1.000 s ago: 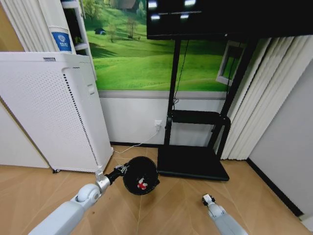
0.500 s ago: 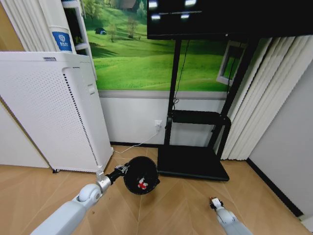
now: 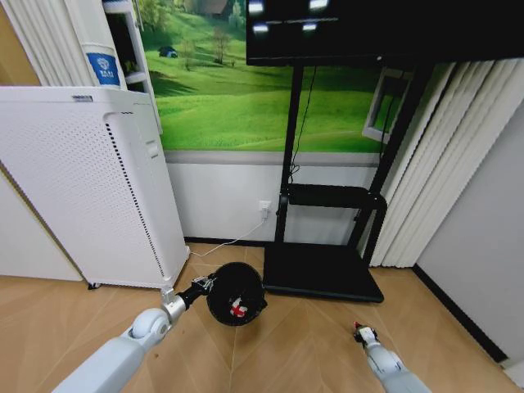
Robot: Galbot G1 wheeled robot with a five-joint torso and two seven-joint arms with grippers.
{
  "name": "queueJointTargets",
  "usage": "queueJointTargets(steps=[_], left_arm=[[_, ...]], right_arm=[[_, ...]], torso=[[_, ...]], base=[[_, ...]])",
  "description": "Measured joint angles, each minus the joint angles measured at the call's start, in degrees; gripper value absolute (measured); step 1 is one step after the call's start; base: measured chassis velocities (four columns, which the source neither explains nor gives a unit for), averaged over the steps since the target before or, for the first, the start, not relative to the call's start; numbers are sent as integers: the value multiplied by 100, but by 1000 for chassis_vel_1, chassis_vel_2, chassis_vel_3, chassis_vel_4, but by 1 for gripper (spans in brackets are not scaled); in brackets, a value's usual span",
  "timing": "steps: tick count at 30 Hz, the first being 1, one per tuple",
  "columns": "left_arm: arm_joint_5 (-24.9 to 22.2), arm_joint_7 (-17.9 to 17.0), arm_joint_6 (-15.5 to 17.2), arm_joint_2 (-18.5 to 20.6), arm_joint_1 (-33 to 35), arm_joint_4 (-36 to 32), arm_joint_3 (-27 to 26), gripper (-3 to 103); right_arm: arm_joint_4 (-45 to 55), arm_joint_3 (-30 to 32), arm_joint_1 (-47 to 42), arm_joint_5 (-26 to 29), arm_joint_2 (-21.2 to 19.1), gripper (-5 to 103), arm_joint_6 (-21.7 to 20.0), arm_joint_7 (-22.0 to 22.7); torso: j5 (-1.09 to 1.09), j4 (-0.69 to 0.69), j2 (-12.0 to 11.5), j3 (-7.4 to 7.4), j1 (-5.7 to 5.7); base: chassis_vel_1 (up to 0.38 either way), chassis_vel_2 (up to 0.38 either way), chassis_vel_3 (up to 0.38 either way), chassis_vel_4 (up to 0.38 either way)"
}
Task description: Pick up the trash bin and place the garbage on the floor into it.
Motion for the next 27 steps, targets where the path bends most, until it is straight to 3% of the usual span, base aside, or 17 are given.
queueJointTargets(steps=[7,15,19,27], left_arm=[[-11,129,-7,-62,-137,236,88,6],[-212,432,-110,-73,-1185,1085,906,6],[-229,502,-207,-341,-1794,1525,1537,6],[-222,549,-299,-860,-2308,1888,2139,6]], right_arm=[[1234,411,-565,251,-294,2,-13,30],[3173,1130,-1730,535,-476,2,313,-107],[4367,1433,-2252,690,-403,2,404,-157],[5759,1469,-2888,693,-234,2,520,-198]], torso=[[-4,0,0,0,0],[0,-1,1,0,0],[-2,-1,1,-1,0],[0,-1,1,0,0]], base=[[0,0,0,0],[0,0,0,0],[0,0,0,0],[0,0,0,0]])
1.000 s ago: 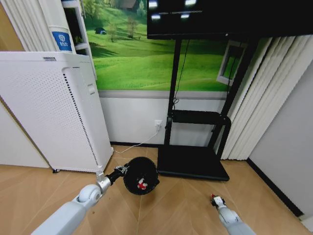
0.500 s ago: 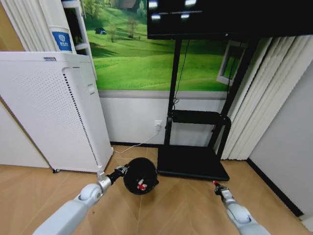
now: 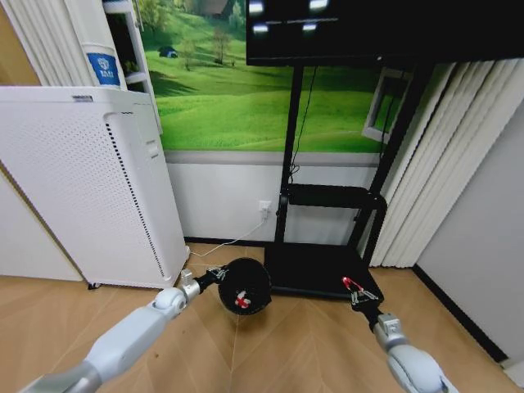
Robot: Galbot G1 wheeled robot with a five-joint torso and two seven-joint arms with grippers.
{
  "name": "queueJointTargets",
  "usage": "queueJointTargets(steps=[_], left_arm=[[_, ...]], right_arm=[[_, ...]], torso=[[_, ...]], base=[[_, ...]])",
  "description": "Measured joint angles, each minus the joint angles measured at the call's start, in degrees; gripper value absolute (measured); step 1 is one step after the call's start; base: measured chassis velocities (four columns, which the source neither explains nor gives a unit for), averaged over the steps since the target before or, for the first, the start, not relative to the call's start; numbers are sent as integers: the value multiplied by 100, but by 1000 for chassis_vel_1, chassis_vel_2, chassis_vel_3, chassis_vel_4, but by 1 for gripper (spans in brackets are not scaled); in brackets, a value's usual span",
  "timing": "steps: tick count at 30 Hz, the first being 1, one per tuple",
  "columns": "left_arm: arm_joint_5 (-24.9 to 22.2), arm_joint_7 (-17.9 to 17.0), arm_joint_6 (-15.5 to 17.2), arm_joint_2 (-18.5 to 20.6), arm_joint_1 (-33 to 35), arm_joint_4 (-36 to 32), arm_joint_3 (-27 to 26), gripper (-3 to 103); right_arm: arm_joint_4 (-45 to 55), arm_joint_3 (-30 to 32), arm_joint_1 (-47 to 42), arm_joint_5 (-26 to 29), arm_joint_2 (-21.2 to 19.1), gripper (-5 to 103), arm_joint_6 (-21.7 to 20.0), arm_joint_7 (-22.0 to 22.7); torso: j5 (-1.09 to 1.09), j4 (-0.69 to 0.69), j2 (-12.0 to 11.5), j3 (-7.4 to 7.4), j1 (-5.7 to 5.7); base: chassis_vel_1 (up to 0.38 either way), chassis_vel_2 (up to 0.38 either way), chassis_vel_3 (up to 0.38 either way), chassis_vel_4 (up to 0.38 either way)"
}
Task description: Pick up the trash bin and place the garbage on the floor into it.
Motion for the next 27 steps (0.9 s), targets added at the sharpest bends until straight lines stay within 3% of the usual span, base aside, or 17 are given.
queueJointTargets(steps=[6,10,21,27], left_arm=[[81,-15,-146,-424,-286,346,243,6],[137,-277,-266,-710,-299,463,333,6],[125,-396,-262,-943,-295,284,531,6],[-26,-511,-121,-954,-213,-226,762,6]], right_arm=[[689,-243,-290,-228,24,2,91,-9],[807,-464,-324,-590,69,2,364,-57],[1180,-824,-523,-718,123,2,276,-45],[1131,-975,-573,-891,220,2,305,-55]], torso=[[-1,0,0,0,0],[-1,1,0,0,0],[-1,1,0,0,0],[0,1,0,0,0]], base=[[0,0,0,0],[0,0,0,0],[0,0,0,0],[0,0,0,0]])
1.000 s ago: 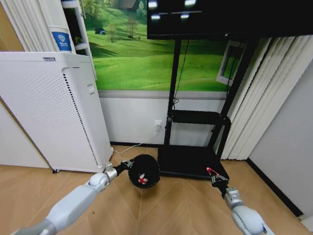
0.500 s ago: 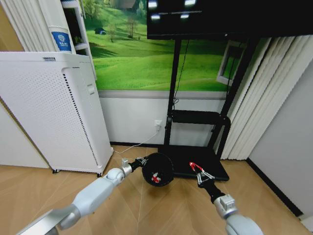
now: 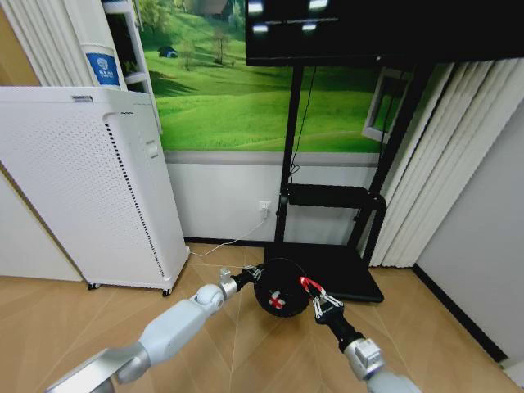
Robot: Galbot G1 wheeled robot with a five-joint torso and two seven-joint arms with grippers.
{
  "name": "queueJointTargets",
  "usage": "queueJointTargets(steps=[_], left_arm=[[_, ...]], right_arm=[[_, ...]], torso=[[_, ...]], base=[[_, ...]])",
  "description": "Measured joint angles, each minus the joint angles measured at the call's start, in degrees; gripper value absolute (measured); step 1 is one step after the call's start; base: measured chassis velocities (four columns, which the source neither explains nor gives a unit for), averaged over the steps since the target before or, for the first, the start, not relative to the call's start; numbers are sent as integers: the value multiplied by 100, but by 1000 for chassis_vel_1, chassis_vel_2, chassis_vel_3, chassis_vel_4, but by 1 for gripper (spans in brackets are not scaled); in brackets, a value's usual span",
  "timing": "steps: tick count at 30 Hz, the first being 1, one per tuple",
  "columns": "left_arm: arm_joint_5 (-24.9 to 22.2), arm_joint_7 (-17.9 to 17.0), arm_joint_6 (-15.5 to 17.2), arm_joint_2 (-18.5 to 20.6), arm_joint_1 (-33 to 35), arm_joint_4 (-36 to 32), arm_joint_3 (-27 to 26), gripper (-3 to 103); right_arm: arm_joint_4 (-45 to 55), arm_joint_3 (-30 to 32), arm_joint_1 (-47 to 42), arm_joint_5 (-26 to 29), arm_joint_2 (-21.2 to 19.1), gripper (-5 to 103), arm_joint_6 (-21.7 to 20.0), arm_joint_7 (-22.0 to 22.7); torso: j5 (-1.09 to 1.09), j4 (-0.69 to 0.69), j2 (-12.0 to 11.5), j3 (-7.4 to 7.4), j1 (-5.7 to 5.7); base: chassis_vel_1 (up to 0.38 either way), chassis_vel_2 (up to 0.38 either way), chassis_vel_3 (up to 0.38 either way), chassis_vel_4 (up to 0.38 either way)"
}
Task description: Pick up the trash bin and place the garbage on the floor into it.
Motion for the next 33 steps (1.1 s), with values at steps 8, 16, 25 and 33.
queueJointTargets(steps=[8,16,25,33], left_arm=[[-164,-248,110,-113,140,-541,278,6],[-253,-353,158,-60,162,-785,358,6],[-267,-369,172,-8,169,-794,331,6],[-225,-205,150,163,222,-451,-191,6]], right_arm=[[-136,-90,-73,-175,49,2,112,-16],[-305,-65,-164,-249,111,21,219,-2],[-199,62,-186,-251,89,48,245,45],[-81,1250,-844,-170,97,82,757,238]], torso=[[-1,-1,0,0,0],[-1,0,0,0,0],[-2,-1,0,0,0],[-1,1,0,0,0]], base=[[0,0,0,0],[0,0,0,0],[0,0,0,0],[0,0,0,0]])
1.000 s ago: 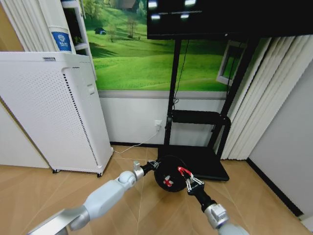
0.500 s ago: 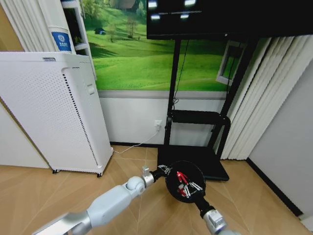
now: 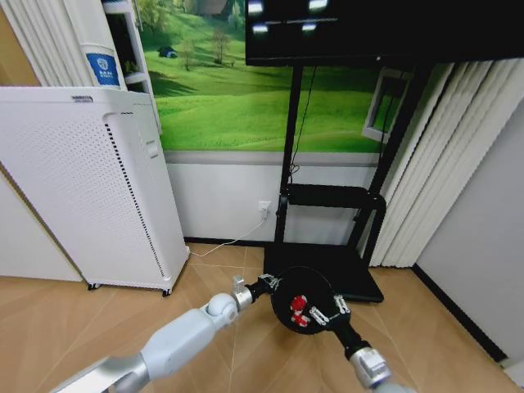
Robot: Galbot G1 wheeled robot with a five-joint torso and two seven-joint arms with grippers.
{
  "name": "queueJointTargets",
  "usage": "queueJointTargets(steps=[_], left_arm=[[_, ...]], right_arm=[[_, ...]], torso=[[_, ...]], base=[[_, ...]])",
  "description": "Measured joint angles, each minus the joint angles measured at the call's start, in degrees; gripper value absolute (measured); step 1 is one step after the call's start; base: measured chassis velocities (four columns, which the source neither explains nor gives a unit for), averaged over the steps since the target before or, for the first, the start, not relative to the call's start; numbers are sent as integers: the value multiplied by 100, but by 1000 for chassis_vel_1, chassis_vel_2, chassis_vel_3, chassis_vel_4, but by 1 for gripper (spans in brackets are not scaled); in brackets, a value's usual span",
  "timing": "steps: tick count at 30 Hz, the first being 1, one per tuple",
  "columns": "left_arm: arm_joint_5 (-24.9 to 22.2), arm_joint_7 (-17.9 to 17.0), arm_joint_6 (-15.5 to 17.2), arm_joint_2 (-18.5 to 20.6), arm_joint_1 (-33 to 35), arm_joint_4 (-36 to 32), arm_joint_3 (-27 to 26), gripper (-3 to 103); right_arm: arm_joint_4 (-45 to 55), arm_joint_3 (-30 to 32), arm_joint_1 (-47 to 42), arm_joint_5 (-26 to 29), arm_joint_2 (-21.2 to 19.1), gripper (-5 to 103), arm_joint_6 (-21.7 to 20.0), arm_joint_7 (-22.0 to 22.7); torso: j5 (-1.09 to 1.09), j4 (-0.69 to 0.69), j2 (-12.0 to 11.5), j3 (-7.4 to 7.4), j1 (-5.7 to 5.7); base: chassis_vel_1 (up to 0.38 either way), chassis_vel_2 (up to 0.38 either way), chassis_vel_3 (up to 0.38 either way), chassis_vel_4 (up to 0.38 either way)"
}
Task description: Pick up the trash bin and place the garbage on the floor into it.
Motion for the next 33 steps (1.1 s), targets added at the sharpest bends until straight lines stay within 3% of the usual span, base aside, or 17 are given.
queueJointTargets(steps=[2,5,9,13,16,20,28,33], left_arm=[[-2,63,-6,63,5,8,-97,6],[-3,110,-7,98,25,-6,-156,6],[-2,167,-16,103,61,-30,-240,6],[19,191,-20,87,85,-30,-298,6],[36,211,-22,76,109,-43,-333,6],[40,217,-22,97,114,-99,-351,6],[46,216,-22,88,118,-92,-420,6],[71,218,-22,41,112,-42,-438,6]], right_arm=[[94,534,-400,84,49,92,162,-1],[135,1032,-813,166,130,99,301,-14],[-214,1384,-1104,148,113,100,325,-74],[-829,1288,-879,16,81,100,307,-128],[-1856,1015,-302,-630,33,100,237,-244],[-2381,1001,-136,-755,-93,100,133,-323],[-3068,1312,-643,-722,-149,100,353,-377],[-3313,1351,-967,-820,87,100,554,-371]], torso=[[-1,-1,0,0,0],[-1,-3,0,0,0],[-2,-4,0,0,0],[-1,-3,0,0,0],[3,-1,0,1,0],[1,2,-1,0,0],[-1,-2,-1,0,0],[-2,-4,0,0,0]], base=[[0,0,0,0],[0,0,0,0],[0,0,0,0],[0,0,0,0],[0,0,0,0],[0,0,0,0],[0,0,0,0],[0,0,0,0]])
